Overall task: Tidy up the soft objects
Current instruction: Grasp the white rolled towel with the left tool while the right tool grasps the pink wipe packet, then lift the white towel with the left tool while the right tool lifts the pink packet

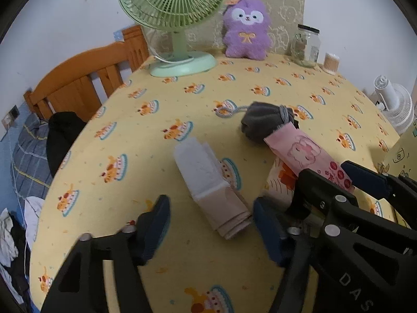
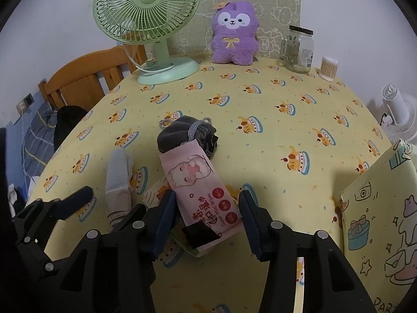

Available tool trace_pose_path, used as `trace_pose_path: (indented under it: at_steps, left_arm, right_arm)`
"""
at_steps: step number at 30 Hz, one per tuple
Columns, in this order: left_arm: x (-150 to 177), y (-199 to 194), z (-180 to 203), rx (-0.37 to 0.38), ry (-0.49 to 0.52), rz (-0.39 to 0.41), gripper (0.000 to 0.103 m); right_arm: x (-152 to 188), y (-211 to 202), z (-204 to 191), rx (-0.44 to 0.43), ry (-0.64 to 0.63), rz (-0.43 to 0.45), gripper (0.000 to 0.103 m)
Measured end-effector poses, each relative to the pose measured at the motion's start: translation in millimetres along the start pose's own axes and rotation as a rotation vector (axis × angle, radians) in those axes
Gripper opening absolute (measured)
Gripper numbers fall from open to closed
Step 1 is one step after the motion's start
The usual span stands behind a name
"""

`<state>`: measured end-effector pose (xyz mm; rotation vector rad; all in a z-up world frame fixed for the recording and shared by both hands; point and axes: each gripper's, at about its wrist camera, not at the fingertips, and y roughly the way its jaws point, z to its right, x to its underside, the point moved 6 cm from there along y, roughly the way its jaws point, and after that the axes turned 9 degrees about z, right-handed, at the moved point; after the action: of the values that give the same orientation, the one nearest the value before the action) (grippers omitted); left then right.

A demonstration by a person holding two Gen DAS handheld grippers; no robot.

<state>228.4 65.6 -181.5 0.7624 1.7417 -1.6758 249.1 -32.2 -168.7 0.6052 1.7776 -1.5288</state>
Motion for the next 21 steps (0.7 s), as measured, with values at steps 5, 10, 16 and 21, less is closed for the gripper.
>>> trace_pose_path:
  at_steps: [5,10,16,21]
  left_arm:
    - [1,-4,9,0.044,0.014,0.009,0.028]
    - [2,-12,12,0.049,0.012,0.016,0.02]
    - [3,-27,15,0.07,0.0,0.039,0.019]
    - [2,-41,16,0.062,-0.001,0.06,0.019]
  right_arm:
    - [1,-1,1,-0.001,0.003,-0.001,0.053]
    - [5,-6,3,-0.008,0.014,-0.005,0.052]
    - [7,-20,5,-0.015,0.027,0.001,0.051]
    - [6,-34,4,-0.019,0.03,0.019,0.05]
